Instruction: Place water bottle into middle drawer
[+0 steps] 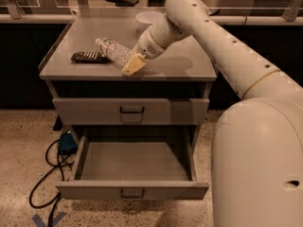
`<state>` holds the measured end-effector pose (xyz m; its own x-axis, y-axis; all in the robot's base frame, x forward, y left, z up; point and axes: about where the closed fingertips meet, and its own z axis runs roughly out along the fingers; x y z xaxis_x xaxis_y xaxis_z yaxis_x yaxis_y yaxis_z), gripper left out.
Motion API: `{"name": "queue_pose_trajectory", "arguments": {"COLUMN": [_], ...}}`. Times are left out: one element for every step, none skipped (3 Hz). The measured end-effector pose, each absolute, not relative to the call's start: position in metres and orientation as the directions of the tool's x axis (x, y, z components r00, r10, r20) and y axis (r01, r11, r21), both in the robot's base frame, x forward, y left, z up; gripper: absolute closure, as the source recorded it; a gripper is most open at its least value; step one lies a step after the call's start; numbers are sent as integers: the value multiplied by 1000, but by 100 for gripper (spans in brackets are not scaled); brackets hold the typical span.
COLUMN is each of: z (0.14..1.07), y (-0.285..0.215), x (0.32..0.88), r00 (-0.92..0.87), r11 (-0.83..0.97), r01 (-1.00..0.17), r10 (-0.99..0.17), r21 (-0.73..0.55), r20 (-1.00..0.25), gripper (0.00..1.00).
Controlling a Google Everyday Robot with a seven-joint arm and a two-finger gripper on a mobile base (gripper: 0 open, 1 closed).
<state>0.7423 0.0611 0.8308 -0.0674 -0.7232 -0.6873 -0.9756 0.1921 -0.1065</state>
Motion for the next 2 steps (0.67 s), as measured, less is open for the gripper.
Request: {"name": "queue_pose_trajectory", "arguments": {"z": [861, 918], "y": [88, 106], "x": [727, 697], "r00": [-7, 54], "r11": [133, 81], "r01": [-979, -974], "r10": [-774, -822], "r21": [-152, -210], "r20": [-633, -567], "gripper": [100, 100]}}
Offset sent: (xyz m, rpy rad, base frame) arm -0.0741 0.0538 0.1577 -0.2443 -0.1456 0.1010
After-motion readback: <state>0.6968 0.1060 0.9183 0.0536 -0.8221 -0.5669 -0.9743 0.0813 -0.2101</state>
